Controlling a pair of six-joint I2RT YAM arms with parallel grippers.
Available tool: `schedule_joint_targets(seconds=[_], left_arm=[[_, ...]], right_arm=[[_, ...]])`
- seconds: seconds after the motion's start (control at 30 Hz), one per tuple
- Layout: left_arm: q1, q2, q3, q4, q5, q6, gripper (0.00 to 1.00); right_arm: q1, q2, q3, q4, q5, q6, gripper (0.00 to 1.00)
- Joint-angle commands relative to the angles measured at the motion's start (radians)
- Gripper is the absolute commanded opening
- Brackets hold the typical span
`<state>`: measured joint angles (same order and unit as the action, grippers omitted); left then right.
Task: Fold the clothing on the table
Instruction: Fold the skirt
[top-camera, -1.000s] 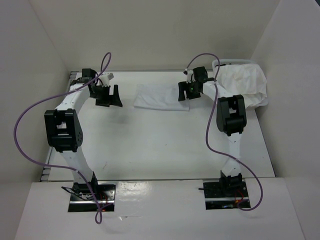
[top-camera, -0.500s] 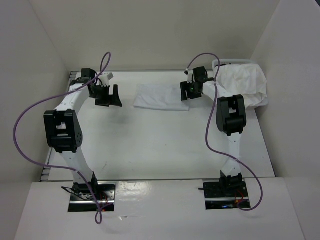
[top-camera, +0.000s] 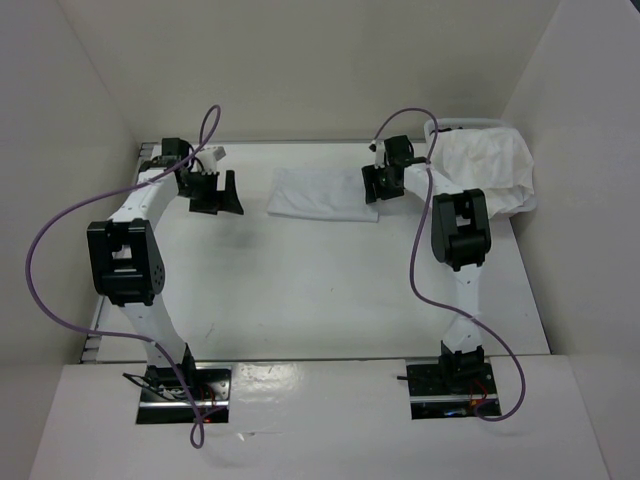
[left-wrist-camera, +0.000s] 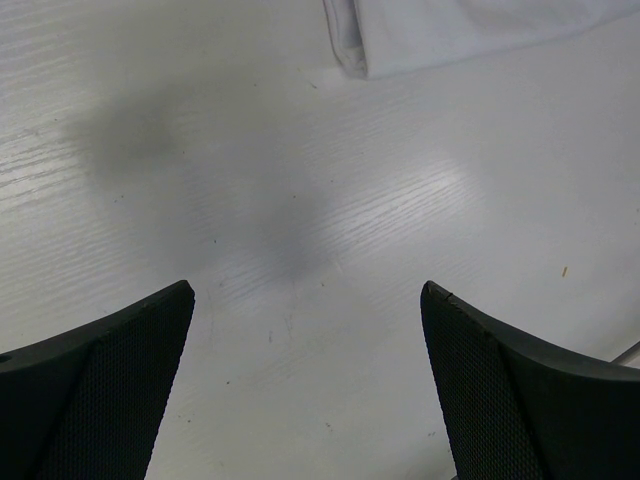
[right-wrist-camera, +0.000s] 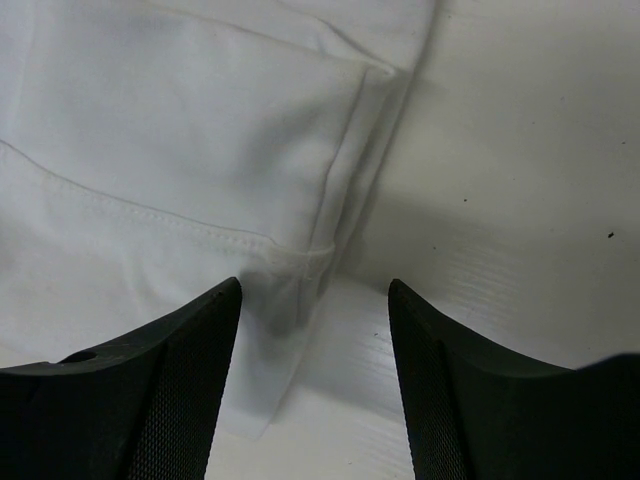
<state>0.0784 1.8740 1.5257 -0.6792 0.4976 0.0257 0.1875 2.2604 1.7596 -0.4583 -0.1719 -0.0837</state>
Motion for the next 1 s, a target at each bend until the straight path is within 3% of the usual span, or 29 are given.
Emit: schedule_joint_targets(seconds=[0.0, 0.37, 0.5, 0.8, 0.97], left_arm=[[0.006, -0.042, -0.010, 0.018, 0.013, 0.026, 1.00], [0.006, -0.042, -0.010, 0.018, 0.013, 0.026, 1.00], [0.006, -0.042, -0.010, 0.018, 0.013, 0.026, 1.00], [0.015, -0.042, -0.010, 0.018, 0.013, 0.026, 1.00], [0.015, -0.052, -0.010, 0.009, 0.013, 0.026, 1.00]], right_arm=[[0.023, 0.020, 0.012, 0.030, 0.046, -0.011, 0.65], [0.061, 0.042, 0.043, -0.002, 0.091, -0.011, 0.58], [0.072, 0.042, 0.054, -0.020, 0.091, -0.021, 0.49], [0.072, 0.051, 0.054, -0.031, 0.091, -0.021, 0.02], [0.072, 0.031, 0.034, -0.042, 0.123, -0.030, 0.00]])
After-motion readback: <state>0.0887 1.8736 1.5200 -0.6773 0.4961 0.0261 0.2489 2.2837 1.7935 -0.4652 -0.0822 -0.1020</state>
